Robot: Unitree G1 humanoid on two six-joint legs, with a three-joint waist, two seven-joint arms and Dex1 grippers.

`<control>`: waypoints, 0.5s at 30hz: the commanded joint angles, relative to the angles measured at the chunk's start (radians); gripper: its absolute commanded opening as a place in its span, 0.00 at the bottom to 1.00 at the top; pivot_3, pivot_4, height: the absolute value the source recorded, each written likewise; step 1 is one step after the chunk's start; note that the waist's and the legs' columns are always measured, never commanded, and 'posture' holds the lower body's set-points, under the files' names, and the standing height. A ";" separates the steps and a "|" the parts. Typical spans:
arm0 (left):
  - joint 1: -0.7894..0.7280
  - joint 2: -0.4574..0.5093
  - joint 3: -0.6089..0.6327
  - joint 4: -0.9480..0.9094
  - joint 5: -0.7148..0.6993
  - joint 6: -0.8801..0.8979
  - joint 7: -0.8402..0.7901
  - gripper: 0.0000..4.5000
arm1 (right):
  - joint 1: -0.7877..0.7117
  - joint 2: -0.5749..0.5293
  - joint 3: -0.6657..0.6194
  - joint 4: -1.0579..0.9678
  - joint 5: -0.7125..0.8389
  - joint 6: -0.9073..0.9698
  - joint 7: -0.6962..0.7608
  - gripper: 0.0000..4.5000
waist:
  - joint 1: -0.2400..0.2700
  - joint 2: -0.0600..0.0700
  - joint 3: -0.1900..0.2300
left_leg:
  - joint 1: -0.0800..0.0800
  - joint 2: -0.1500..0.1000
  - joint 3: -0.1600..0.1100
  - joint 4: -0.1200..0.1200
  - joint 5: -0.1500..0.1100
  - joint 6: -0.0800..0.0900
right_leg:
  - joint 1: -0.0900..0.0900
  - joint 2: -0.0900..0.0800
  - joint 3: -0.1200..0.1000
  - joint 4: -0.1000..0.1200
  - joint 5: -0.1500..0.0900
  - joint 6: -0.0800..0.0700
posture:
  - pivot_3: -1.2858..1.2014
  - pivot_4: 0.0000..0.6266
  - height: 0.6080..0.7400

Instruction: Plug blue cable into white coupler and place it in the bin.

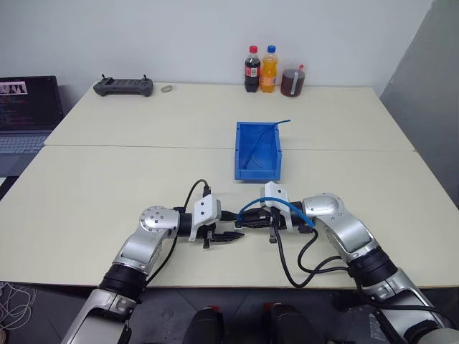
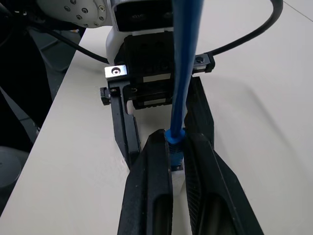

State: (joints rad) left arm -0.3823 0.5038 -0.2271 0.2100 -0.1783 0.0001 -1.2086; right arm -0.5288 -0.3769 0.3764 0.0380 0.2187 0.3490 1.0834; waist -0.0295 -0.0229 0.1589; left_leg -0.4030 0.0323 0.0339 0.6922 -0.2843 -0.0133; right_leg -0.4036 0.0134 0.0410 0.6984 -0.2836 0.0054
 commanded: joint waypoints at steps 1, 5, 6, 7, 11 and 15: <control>0.022 0.021 0.039 -0.083 -0.035 0.023 0.015 0.69 | 0.005 -0.004 -0.045 -0.071 0.059 0.131 -0.021 0.02 | 0.000 0.000 0.000 | 0.000 0.000 0.000 0.000 0.000 0.000 | 0.000 0.000 0.000 0.000 0.000 0.000 | 0.52 0.24 1.00; 0.080 0.059 0.091 -0.202 -0.076 0.097 0.047 0.88 | -0.045 0.002 -0.173 -0.130 0.175 0.319 -0.092 0.02 | -0.001 0.000 0.001 | -0.001 0.000 0.000 0.000 0.000 0.000 | -0.001 0.000 0.000 0.000 0.000 0.000 | 0.52 0.24 1.00; 0.100 0.068 0.107 -0.237 -0.085 0.116 0.062 0.92 | -0.059 0.006 -0.212 -0.138 0.208 0.370 -0.117 0.02 | -0.002 0.001 0.001 | -0.001 0.000 0.000 -0.001 0.000 0.000 | -0.001 -0.001 0.000 0.000 0.000 0.000 | 0.52 0.24 1.00; 0.116 0.072 0.126 -0.271 -0.095 0.140 0.088 0.99 | -0.074 0.014 -0.252 -0.141 0.242 0.421 -0.145 0.02 | -0.001 0.001 0.001 | -0.001 0.000 0.000 -0.001 0.000 0.000 | -0.001 -0.001 0.001 0.000 0.000 0.000 | 0.52 0.24 1.00; 0.149 0.044 0.205 -0.422 -0.142 0.259 0.238 0.99 | -0.154 0.054 -0.410 -0.116 0.363 0.600 -0.264 0.02 | -0.001 0.001 0.001 | -0.002 0.001 0.000 -0.001 0.000 0.000 | -0.001 -0.001 0.000 0.000 0.000 0.000 | 0.52 0.24 1.00; 0.164 -0.021 0.243 -0.557 -0.178 0.378 0.397 0.99 | -0.239 0.074 -0.491 -0.046 0.401 0.665 -0.351 0.02 | 0.002 0.001 0.001 | -0.003 0.000 -0.001 -0.001 0.000 0.000 | -0.001 -0.002 0.000 -0.001 0.000 0.000 | 0.52 0.24 1.00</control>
State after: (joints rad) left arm -0.2227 0.4996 -0.0098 -0.2674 -0.3192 0.3272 -0.8805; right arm -0.7335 -0.3076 -0.0600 -0.0203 0.5829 0.9898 0.7748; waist -0.0280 -0.0223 0.1598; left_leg -0.4058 0.0316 0.0335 0.6912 -0.2845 -0.0133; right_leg -0.4049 0.0112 0.0410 0.6974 -0.2837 0.0053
